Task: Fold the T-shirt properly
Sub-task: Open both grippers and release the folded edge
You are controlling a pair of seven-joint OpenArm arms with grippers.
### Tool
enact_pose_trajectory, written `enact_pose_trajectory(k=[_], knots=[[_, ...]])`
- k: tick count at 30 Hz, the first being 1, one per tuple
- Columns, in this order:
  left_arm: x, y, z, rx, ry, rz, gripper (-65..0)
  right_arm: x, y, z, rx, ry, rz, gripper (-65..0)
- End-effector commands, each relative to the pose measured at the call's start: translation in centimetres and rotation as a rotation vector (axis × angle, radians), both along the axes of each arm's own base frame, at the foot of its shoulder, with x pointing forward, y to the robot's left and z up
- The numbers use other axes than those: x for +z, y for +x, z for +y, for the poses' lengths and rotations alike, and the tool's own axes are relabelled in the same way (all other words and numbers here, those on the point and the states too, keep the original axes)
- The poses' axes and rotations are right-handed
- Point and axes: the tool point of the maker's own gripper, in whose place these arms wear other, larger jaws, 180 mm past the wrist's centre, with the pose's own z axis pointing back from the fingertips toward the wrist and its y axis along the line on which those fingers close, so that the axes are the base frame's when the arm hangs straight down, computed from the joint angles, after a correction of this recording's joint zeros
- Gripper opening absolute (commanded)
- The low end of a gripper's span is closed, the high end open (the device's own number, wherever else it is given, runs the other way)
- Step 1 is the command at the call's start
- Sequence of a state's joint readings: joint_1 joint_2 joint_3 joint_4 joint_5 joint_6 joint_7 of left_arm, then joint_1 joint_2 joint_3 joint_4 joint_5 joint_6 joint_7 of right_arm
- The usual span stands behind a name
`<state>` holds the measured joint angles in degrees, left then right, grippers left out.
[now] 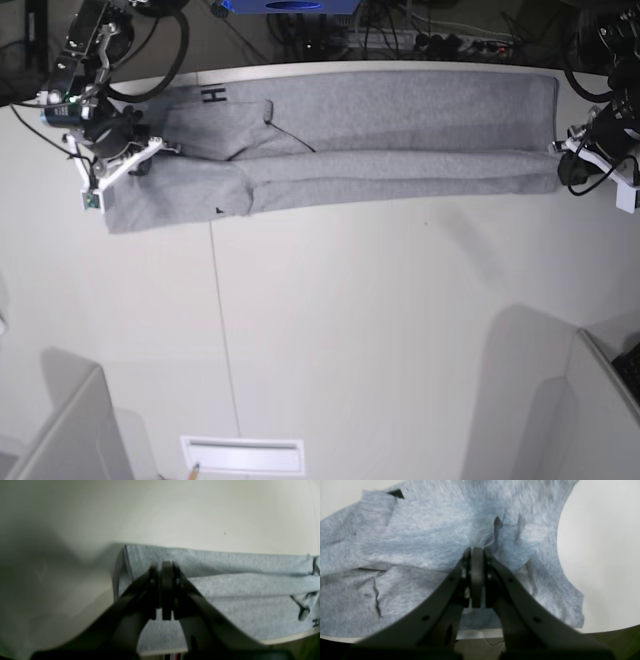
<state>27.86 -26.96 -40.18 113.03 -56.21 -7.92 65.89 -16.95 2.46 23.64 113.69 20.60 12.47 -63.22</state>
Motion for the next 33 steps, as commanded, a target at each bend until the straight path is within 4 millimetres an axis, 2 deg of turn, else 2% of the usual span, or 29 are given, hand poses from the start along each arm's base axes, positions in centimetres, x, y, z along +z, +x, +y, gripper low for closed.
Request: enact_pose_trajectory(k=[1,10,18,25,33], knots=[[0.8,0.3,0.2,-0.008,0.016,-0.022,-65.0,0.9,0.5,-0.2,-0.002,-0.009,-0.038,-65.0],[0.1,-0.6,0.2,-0.008,0.013,0.012,-65.0,-0.4,-1.5,-0.2,-0.006,-0.008,0.018,-65.0],[-1.9,-1.0,-2.9,-0.091,-0.037,0.070,-65.0,-0.6,-1.8,-0.4,-0.007,-0.014,0.028,-65.0],[-2.6,-2.3,-3.0,-0.109,-0.042,0.157,-65.0,-0.6,-1.8,-0.4,-0.006,-0.015,0.029,-65.0],[-2.8,-2.6,-3.0,-0.111,-0.040,0.173,-65.0,-0.9,-2.3,-0.4,-0.006,-0.015,0.043,-65.0]])
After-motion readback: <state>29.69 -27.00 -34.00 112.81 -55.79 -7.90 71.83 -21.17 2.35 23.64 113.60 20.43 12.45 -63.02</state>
